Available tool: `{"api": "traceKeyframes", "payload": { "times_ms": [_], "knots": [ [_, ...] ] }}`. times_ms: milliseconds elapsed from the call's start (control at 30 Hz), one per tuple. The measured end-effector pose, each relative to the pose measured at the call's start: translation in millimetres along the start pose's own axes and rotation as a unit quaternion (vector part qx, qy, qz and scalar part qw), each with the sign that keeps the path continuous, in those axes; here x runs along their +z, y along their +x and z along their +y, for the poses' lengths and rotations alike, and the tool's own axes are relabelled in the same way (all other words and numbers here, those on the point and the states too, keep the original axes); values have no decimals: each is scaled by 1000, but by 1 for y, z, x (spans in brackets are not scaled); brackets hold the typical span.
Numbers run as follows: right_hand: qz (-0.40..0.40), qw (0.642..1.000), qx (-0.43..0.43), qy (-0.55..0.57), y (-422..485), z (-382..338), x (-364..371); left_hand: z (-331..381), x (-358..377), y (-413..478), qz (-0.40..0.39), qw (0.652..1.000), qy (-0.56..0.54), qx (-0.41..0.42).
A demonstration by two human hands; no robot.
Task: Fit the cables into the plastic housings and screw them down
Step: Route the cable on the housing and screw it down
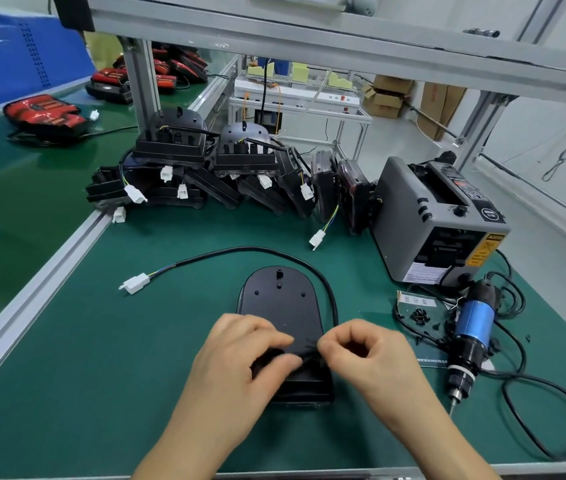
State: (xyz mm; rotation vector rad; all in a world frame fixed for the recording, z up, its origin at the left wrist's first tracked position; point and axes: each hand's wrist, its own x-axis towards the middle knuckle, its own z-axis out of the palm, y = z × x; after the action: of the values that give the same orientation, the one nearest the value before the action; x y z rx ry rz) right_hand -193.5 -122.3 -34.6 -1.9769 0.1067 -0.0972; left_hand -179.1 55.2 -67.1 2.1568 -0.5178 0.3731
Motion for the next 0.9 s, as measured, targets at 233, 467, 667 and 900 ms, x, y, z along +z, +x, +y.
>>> {"api": "traceKeyframes", "payload": {
  "times_ms": [233,467,667,900],
  "knots": [
    [32,980,-65,-184,-12,11,10,3,10,-4,-10,999,27,-16],
    [76,959,-137,-238,-12,18,19,3,11,-2,-16,999,-2,-46],
    [96,945,-200,-239,-4,18,17,2,12,-2,-12,998,-41,-53],
    [33,953,-208,-219,9,21,9,1,11,-4,-11,997,-63,-31]
  ]
}}
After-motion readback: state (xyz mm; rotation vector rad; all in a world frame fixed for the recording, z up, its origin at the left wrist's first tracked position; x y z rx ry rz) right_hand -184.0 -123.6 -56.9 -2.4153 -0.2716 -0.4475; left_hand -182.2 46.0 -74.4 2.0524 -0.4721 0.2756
